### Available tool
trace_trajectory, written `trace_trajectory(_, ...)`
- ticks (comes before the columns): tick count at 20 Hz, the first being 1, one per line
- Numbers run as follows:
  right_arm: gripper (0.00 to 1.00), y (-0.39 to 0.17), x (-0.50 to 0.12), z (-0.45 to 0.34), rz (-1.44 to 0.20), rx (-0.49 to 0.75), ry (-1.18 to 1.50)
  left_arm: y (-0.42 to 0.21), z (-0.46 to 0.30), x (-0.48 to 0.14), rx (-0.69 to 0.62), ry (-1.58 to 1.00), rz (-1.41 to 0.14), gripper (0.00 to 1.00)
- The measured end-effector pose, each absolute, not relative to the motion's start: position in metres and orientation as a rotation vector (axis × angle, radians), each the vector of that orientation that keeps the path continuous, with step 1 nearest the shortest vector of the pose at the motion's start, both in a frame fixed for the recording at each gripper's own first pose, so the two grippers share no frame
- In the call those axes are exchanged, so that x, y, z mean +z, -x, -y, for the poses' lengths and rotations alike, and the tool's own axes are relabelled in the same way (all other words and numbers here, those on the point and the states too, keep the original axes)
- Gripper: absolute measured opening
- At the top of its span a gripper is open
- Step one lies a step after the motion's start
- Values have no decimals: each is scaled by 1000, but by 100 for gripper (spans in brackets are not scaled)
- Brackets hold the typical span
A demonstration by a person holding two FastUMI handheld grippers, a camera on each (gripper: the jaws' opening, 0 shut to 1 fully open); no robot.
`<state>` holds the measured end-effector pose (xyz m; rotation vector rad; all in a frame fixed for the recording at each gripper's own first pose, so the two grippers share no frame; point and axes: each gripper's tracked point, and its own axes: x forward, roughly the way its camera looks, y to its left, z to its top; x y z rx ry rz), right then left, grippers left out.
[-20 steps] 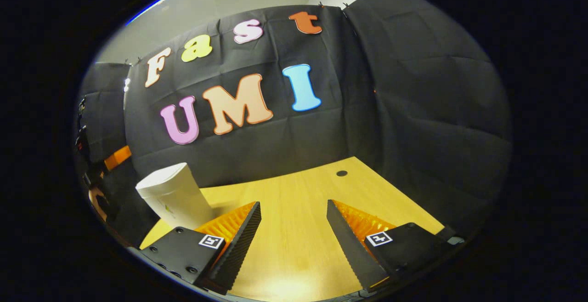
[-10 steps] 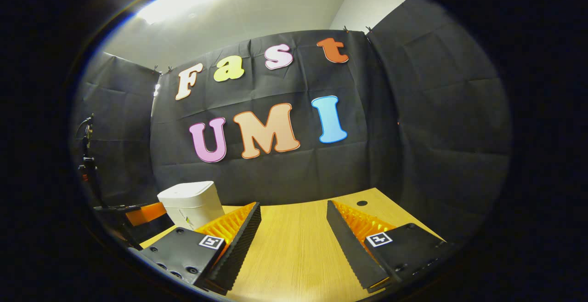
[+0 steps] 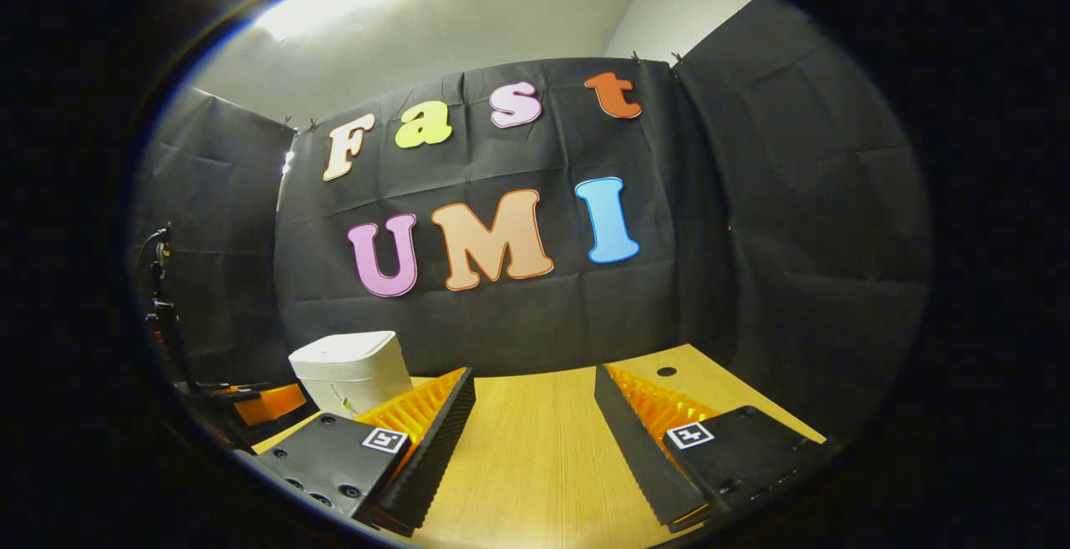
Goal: Press the lid of the desktop garbage bin to open it, pick up the crumpled paper on the desktop and throw it into the bin, then pick up the pop can on the desktop and drop it into the bin, and finally close the garbage bin lid.
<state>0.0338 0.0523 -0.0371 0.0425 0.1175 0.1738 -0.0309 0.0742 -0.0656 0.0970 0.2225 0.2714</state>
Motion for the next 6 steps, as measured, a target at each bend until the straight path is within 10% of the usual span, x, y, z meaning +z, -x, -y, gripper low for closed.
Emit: trace_trajectory(6,96,-31,-47,-64,-117,154,-23,20,-86,-59,248,-90,-202,92)
